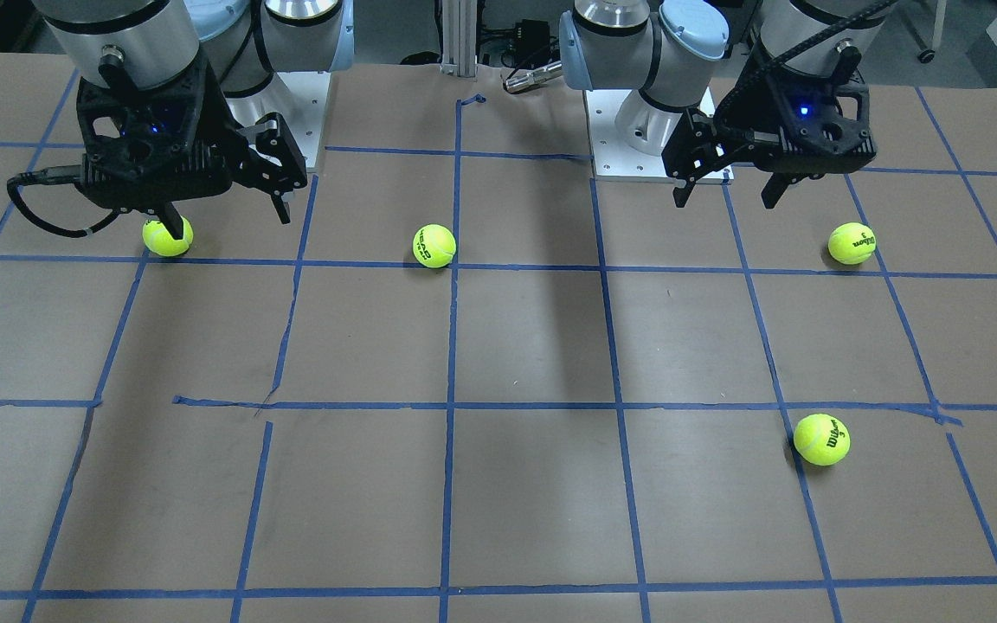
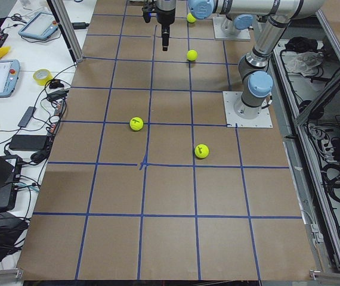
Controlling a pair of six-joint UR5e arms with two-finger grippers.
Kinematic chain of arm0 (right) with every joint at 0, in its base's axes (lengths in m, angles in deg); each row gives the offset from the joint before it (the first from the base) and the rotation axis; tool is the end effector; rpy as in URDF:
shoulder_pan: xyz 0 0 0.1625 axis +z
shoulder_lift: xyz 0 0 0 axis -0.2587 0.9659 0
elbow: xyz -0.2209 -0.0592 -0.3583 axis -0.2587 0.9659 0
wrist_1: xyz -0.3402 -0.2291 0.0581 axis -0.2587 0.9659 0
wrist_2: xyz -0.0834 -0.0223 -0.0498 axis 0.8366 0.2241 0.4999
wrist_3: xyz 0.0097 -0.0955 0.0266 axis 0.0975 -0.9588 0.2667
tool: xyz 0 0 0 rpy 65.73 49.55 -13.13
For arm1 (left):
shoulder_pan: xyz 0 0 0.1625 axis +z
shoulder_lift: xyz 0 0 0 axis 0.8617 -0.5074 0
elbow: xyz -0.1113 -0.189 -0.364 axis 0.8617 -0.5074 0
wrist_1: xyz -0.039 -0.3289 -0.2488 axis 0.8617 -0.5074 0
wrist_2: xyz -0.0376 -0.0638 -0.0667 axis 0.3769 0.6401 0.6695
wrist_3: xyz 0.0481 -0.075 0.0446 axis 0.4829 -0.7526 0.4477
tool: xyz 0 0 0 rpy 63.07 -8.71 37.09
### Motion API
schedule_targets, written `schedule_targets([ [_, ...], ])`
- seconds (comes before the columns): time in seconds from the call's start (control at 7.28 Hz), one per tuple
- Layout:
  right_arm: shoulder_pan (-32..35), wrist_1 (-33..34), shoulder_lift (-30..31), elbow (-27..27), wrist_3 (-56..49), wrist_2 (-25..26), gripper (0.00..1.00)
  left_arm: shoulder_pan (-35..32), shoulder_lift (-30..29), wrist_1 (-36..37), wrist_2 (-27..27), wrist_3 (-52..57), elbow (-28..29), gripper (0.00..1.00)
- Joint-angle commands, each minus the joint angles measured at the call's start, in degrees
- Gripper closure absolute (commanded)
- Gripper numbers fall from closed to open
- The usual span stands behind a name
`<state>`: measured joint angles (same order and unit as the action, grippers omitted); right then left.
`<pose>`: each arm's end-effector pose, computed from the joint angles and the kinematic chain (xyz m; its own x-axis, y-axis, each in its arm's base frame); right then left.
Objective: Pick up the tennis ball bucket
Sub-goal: 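Move the right gripper toward the upright Wilson tennis ball can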
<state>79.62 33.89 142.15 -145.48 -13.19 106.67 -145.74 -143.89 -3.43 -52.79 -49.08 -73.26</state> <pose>0.1778 -0.5179 0.5226 -0.9807 -0.1943 -0.0207 -0.1941 0.9809 -0.0123 -0.1032 -0.4646 0.5039 -0.9996 -0.0274 0.0017 -0.0275 0.9993 -0.0254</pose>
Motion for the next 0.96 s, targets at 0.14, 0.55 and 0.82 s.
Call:
schedule_targets([
  [0.14, -0.6, 1.0, 0.0, -1.6, -1.1, -0.1, 0.00, 0.0, 0.1, 0.1, 0.0, -0.4, -0.7, 0.00],
  [0.55, -6.4, 1.4, -1.3, -1.7, -3.5, -1.4, 0.00, 0.0, 0.1, 0.1, 0.0, -0.6, -0.7, 0.00],
  [0.82, -7.3, 1.2, -4.5, -1.1, -3.6, -2.3, 0.00, 0.0, 0.2, 0.1, -0.1, -0.5, -0.8, 0.00],
])
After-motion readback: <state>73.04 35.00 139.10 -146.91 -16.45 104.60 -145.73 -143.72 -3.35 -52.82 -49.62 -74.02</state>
